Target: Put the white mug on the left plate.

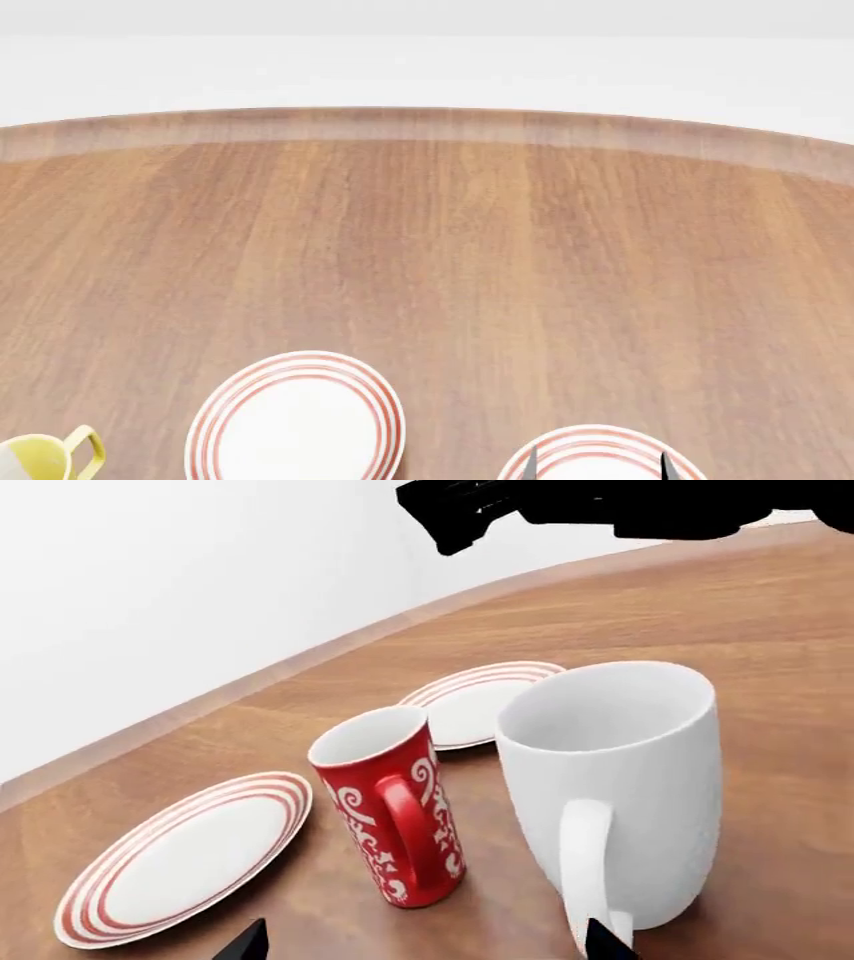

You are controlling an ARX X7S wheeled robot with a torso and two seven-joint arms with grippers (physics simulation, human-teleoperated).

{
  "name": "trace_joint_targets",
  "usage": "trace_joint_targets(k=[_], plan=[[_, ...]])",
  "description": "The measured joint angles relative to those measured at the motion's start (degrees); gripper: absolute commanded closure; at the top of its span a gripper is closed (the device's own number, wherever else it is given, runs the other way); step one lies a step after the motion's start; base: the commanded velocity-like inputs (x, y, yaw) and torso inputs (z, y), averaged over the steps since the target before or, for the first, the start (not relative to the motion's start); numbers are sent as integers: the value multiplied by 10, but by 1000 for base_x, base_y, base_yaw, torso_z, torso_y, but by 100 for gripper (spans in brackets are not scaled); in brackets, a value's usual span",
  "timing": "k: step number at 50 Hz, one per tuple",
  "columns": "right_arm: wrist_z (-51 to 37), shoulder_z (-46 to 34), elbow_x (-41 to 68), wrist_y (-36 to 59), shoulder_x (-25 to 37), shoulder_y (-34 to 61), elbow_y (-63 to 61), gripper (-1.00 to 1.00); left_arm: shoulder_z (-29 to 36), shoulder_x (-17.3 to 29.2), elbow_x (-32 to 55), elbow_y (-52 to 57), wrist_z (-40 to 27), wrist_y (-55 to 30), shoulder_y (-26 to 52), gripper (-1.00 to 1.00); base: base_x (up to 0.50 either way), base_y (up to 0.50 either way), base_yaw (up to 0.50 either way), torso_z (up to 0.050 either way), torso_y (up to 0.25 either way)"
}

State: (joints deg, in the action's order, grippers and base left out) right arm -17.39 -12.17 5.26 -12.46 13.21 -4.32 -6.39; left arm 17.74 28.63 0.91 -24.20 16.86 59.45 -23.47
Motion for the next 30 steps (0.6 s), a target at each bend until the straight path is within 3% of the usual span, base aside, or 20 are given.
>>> trace_joint_targets(k=[30], plan=[[-8,-7,4,-1,6,3,3,-100,42,-21,-25,-31,22,-7,40,-100,0,0,0,0,0]])
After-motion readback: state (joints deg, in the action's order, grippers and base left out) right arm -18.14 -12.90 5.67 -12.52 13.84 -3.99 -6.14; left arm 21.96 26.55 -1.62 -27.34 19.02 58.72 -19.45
